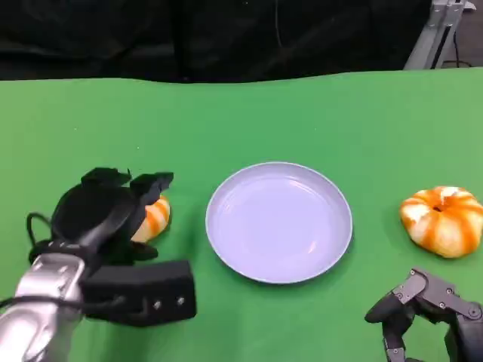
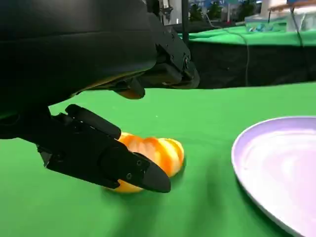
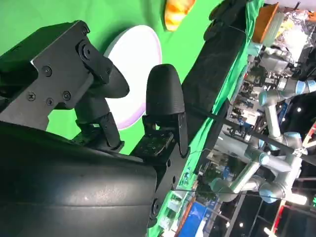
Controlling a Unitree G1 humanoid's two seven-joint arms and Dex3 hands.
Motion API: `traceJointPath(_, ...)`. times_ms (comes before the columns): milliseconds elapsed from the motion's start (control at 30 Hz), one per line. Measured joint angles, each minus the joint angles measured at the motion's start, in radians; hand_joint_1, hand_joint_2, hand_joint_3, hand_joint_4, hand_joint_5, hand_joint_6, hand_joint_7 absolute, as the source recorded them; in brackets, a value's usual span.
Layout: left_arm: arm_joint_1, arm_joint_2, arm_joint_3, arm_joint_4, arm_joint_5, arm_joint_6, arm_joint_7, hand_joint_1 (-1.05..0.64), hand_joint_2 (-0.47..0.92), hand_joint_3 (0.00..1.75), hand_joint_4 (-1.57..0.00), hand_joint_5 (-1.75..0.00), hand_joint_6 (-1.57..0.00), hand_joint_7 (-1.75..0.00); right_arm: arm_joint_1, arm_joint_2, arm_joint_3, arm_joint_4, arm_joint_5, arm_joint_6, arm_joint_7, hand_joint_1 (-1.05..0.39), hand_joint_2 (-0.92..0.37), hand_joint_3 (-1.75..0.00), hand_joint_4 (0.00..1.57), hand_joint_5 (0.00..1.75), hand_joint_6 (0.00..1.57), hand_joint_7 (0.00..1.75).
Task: Grasp the bread from the table and place it into the plate.
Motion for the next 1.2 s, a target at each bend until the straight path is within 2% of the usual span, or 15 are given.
traceJointPath(267, -0.133, -0.038, -0.126, 0.206, 0.05, 0.128, -0.005, -0.51, 0.88, 0.0, -0.11, -0.39, -0.3, -0.01, 0.01, 0.0, 0.001, -0.004, -0.013, 0.0, -0.003, 0.07, -0.38, -1.3, 0.82, 1.65, 0.79, 1.3)
traceJointPath(600, -0.342, -0.127, -0.227, 0.633, 0.023, 0.168, 0.029, -0.51, 0.86, 0.0, -0.14, -0.31, -0.29, 0.0, 0.021, 0.001, 0.004, -0.017, -0.013, 0.001, -0.001, 0.08, -0.38, -1.3, 0.81, 1.67, 0.78, 1.3)
traceJointPath(700, -0.394, -0.15, -0.238, 0.731, -0.007, 0.161, 0.053, -0.48, 0.85, 0.01, -0.24, -0.19, -0.33, 0.0, 0.022, 0.001, 0.005, -0.017, -0.014, 0.002, -0.001, 0.07, -0.38, -1.29, 0.81, 1.67, 0.78, 1.3)
traceJointPath(800, -0.436, -0.168, -0.246, 0.825, -0.032, 0.14, 0.086, -0.37, 0.89, 0.01, -0.39, -0.2, -0.44, -0.03, 0.023, 0.001, 0.005, -0.017, -0.014, 0.002, -0.001, 0.07, -0.39, -1.29, 0.81, 1.67, 0.78, 1.3)
traceJointPath(833, -0.444, -0.169, -0.247, 0.848, -0.044, 0.124, 0.102, -0.33, 0.91, 0.01, -0.48, -0.2, -0.51, -0.04, 0.023, 0.001, 0.005, -0.017, -0.014, 0.002, -0.001, 0.07, -0.39, -1.28, 0.81, 1.67, 0.78, 1.3)
traceJointPath(867, -0.448, -0.169, -0.247, 0.867, -0.053, 0.102, 0.119, -0.29, 0.91, 0.01, -0.73, -0.25, -0.74, -0.07, 0.024, 0.001, 0.005, -0.017, -0.013, 0.003, -0.001, 0.08, -0.39, -1.28, 0.81, 1.67, 0.78, 1.3)
traceJointPath(900, -0.449, -0.167, -0.246, 0.88, -0.065, 0.073, 0.144, -0.28, 0.92, 0.02, -0.84, -0.27, -0.83, -0.08, 0.026, 0.001, 0.005, -0.018, -0.013, 0.004, -0.001, 0.08, -0.39, -1.28, 0.81, 1.68, 0.78, 1.3)
traceJointPath(933, -0.448, -0.163, -0.245, 0.89, -0.081, 0.043, 0.179, -0.29, 0.91, 0.01, -0.87, -0.69, -0.96, -0.06, 0.028, 0.001, 0.006, -0.019, -0.013, 0.007, -0.001, 0.08, -0.39, -1.29, 0.81, 1.68, 0.78, 1.3)
traceJointPath(967, -0.446, -0.159, -0.246, 0.899, -0.086, 0.017, 0.219, -0.3, 0.89, 0.0, -0.84, -1.19, -1.07, -0.05, 0.029, 0.002, 0.006, -0.02, -0.014, 0.011, -0.001, 0.08, -0.39, -1.29, 0.81, 1.69, 0.78, 1.3)
traceJointPath(1033, -0.439, -0.149, -0.256, 0.915, -0.087, -0.032, 0.301, -0.31, 0.89, 0.0, -0.8, -1.56, -1.15, -0.04, 0.031, 0.003, 0.007, -0.024, -0.014, 0.017, -0.001, 0.08, -0.39, -1.29, 0.8, 1.7, 0.78, 1.3)
traceJointPath(1067, -0.435, -0.143, -0.262, 0.919, -0.087, -0.054, 0.341, -0.31, 0.89, 0.0, -0.79, -1.67, -1.18, -0.05, 0.031, 0.003, 0.008, -0.025, -0.014, 0.018, 0.0, 0.09, -0.39, -1.29, 0.8, 1.7, 0.78, 1.3)
traceJointPath(1167, -0.43, -0.134, -0.277, 0.924, -0.086, -0.092, 0.432, -0.28, 0.87, 0.0, -0.81, -1.74, -1.26, -0.09, 0.029, 0.003, 0.008, -0.025, -0.013, 0.018, 0.0, 0.09, -0.39, -1.3, 0.8, 1.7, 0.78, 1.3)
traceJointPath(1200, -0.429, -0.131, -0.281, 0.924, -0.086, -0.101, 0.453, -0.27, 0.88, 0.01, -0.79, -1.74, -1.02, -0.69, 0.028, 0.003, 0.008, -0.025, -0.014, 0.018, 0.0, 0.09, -0.39, -1.29, 0.8, 1.7, 0.78, 1.3)
